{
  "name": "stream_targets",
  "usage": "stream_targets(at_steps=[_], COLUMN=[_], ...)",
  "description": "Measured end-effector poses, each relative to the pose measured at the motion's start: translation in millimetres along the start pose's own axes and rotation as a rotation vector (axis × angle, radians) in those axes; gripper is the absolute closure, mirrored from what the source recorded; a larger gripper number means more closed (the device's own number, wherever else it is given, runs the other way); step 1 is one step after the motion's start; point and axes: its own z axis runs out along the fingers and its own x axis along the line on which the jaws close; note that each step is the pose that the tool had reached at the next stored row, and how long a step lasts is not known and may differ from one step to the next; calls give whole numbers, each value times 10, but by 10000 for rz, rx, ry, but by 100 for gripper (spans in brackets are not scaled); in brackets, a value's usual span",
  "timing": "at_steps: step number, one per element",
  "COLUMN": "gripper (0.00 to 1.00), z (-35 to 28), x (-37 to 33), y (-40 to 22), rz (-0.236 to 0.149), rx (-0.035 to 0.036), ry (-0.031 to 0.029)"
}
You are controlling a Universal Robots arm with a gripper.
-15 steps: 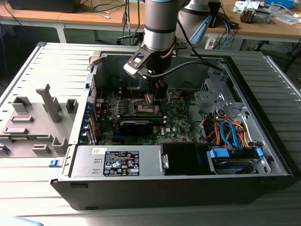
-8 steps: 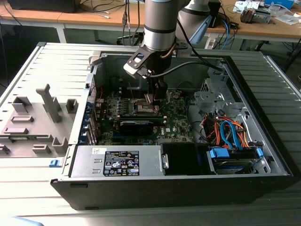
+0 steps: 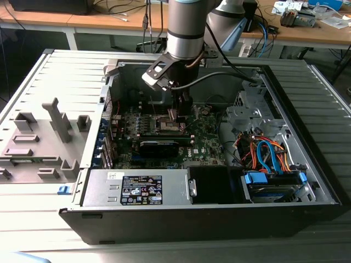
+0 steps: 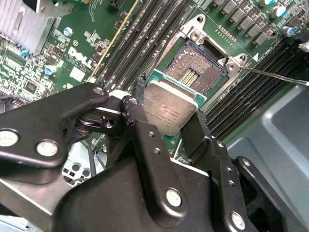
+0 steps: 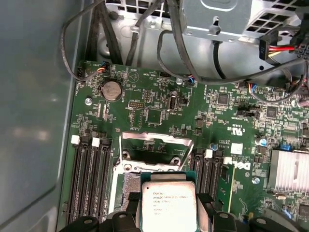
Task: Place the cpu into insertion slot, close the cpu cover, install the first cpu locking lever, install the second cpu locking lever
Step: 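Place the cpu into insertion slot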
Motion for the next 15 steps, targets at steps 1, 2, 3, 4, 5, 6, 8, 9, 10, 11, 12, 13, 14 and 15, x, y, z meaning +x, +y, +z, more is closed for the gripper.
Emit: stream_targets(at_steps=[1,2,3,4,5,6,8,9,10,11,12,13,14,15], gripper=[45,45,45,45,45,45,45,45,45,45,45,45,45,45], z=[2,4,7,9,12,14,19,22,25,26,28,29,30,31], x=[1,2,3,5,7,9,15,18,24,28,31,32,35,37], y=[-3,-7,-10,-14,-19,-25,-35,-36,-38,-39,-40,-40,-41,-42], rz=[70,150,209,265,320,376,471,515,577,615,660,694,736,778], rx=[5,11,16,20,24,29,37,40,44,48,50,54,57,60], ry=[0,1,2,2,3,3,2,3,4,4,6,5,5,5])
